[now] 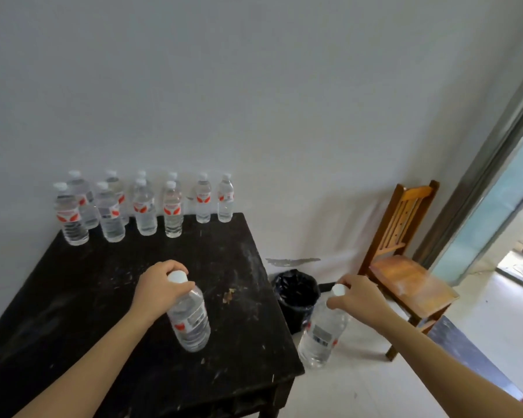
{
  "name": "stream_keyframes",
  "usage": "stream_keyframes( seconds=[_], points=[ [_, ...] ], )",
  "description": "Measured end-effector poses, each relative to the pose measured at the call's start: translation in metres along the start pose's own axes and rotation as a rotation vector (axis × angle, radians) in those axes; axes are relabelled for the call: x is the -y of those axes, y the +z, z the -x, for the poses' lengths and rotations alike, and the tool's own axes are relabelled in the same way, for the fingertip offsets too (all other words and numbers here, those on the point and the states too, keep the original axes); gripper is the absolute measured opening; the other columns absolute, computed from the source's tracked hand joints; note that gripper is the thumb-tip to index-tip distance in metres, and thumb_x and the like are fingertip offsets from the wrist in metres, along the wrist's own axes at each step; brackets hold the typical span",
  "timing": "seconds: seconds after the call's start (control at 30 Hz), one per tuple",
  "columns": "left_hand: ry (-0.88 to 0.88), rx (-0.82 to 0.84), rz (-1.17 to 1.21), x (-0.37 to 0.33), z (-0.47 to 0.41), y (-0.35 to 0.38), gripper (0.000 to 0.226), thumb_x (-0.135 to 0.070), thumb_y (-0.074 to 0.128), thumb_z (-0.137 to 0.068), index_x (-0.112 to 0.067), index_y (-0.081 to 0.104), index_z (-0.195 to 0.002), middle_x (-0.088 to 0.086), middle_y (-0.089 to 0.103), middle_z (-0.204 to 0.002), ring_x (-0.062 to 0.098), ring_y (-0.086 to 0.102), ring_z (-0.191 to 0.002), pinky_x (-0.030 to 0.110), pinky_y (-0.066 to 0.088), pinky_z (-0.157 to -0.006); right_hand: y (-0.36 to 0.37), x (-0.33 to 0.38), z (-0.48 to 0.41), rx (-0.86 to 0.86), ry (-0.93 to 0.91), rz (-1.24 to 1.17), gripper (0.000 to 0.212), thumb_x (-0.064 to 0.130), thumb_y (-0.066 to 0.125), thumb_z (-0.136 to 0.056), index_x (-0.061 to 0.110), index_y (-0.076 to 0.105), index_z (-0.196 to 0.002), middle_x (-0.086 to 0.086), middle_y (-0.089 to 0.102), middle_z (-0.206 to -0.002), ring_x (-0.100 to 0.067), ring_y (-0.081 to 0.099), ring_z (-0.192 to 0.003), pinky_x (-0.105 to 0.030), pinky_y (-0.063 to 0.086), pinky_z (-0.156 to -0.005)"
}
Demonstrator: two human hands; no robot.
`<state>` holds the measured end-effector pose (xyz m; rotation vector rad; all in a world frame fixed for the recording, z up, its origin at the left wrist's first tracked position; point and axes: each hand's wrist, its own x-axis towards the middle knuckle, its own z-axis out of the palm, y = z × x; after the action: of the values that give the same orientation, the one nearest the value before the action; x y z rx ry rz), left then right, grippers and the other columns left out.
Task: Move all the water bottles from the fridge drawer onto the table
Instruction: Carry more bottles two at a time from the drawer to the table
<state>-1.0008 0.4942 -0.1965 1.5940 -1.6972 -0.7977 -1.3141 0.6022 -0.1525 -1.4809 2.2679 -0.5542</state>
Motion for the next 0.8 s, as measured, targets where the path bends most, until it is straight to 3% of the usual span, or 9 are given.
stream_keyframes(
  seconds=[0.27, 0.6, 0.8],
  points=[
    [0.017, -0.086, -0.021, -0.017, -0.089, 0.048, 0.019, -0.011, 0.072, -0.074, -0.014, 0.062, -0.09, 0.003, 0.054, -0.095, 0.018, 0.052, -0.089, 0.03, 0.042, -0.078, 0.001, -0.006, -0.101, -0.057, -0.055, -0.099, 0.021, 0.024, 0.071, -0.073, 0.021, 0.053, -0.084, 0.006, 0.056, -0.076, -0.007, 0.052, -0.067, -0.019, 0.04, -0.056],
    [-0.206, -0.173, -0.077, -0.034, -0.153, 0.097, 0.02, -0.01, 0.073, -0.073, -0.016, 0.063, -0.089, 0.005, 0.06, -0.096, 0.022, 0.056, -0.092, 0.04, 0.049, -0.082, 0.011, -0.042, -0.246, 0.175, -0.175, -0.018, 0.019, 0.03, 0.07, -0.069, 0.027, 0.052, -0.074, 0.006, 0.058, -0.075, -0.01, 0.055, -0.07, -0.018, 0.038, -0.055],
    [-0.285, -0.304, -0.032, -0.042, -0.172, 0.106, 0.019, -0.009, 0.074, -0.071, -0.016, 0.065, -0.086, 0.006, 0.062, -0.093, 0.022, 0.058, -0.089, 0.036, 0.048, -0.08, 0.03, -0.035, -0.313, 0.232, -0.219, 0.06, 0.02, 0.026, 0.064, -0.076, 0.023, 0.05, -0.09, 0.005, 0.056, -0.083, -0.014, 0.054, -0.077, -0.025, 0.043, -0.064]
  ],
)
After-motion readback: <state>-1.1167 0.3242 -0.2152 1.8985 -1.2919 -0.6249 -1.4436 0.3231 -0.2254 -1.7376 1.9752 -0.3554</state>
